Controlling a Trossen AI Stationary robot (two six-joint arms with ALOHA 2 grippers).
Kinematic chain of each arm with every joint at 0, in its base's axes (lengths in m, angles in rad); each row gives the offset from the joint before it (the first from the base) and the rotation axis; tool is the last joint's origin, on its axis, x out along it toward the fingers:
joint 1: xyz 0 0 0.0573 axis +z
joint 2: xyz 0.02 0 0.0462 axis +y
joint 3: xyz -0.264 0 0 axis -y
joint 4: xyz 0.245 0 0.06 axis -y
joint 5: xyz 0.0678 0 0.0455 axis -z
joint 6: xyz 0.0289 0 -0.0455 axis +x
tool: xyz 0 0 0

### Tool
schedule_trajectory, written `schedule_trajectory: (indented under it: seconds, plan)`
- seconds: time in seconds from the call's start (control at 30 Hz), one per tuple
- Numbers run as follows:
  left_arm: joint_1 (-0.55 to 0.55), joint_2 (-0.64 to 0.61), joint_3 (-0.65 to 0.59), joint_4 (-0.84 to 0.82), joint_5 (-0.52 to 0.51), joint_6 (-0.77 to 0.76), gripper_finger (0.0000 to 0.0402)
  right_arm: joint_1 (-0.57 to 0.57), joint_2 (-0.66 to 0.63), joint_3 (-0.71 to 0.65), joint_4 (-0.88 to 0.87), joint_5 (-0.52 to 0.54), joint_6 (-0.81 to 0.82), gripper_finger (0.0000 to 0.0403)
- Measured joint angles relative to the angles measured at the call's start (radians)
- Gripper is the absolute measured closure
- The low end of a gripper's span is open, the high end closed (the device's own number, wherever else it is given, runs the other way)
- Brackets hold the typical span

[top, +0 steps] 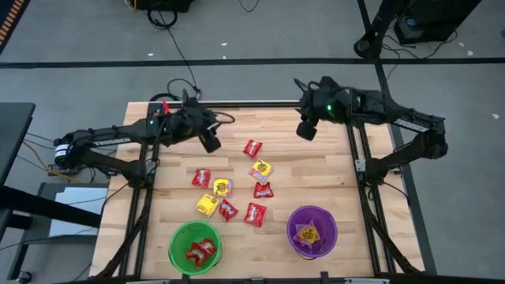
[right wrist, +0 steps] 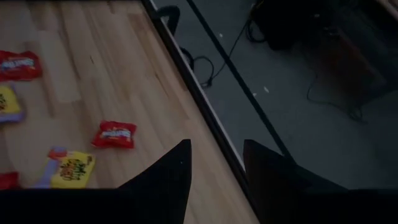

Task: Sort candy by brand, put in halloween buckets
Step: Put the yellow candy into the purple bucket

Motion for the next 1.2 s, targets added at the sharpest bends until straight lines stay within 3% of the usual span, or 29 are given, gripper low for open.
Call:
schedule_trajectory:
  seconds: [0.27, 0.5, 0.77, 0.97, 1.1, 1.2]
  plan:
    - [0.201, -0.001, -0.041, -0.044, 0.103, -0.015, 0.0245, -0.247, 0.000, 0.000, -0.016, -0.183, -0.043, 0.0245]
    - [0.327, -0.001, -0.100, -0.044, 0.175, 0.001, 0.0245, -0.412, 0.000, -0.002, -0.005, -0.258, -0.058, 0.0245]
    - [0.420, -0.001, -0.139, -0.003, 0.275, -0.009, 0.0245, -0.512, 0.000, -0.107, 0.127, -0.346, -0.093, 0.0245]
    - [0.445, 0.000, -0.148, 0.064, 0.419, -0.022, 0.0245, -0.589, 0.000, -0.215, 0.254, -0.538, -0.121, 0.0245]
    - [0.442, 0.000, -0.148, 0.046, 0.520, -0.048, 0.0245, -0.594, 0.000, -0.261, 0.233, -0.620, -0.120, 0.0245]
    - [0.440, 0.000, -0.148, 0.018, 0.556, -0.072, 0.0245, -0.566, 0.000, -0.287, 0.182, -0.759, -0.125, 0.0245]
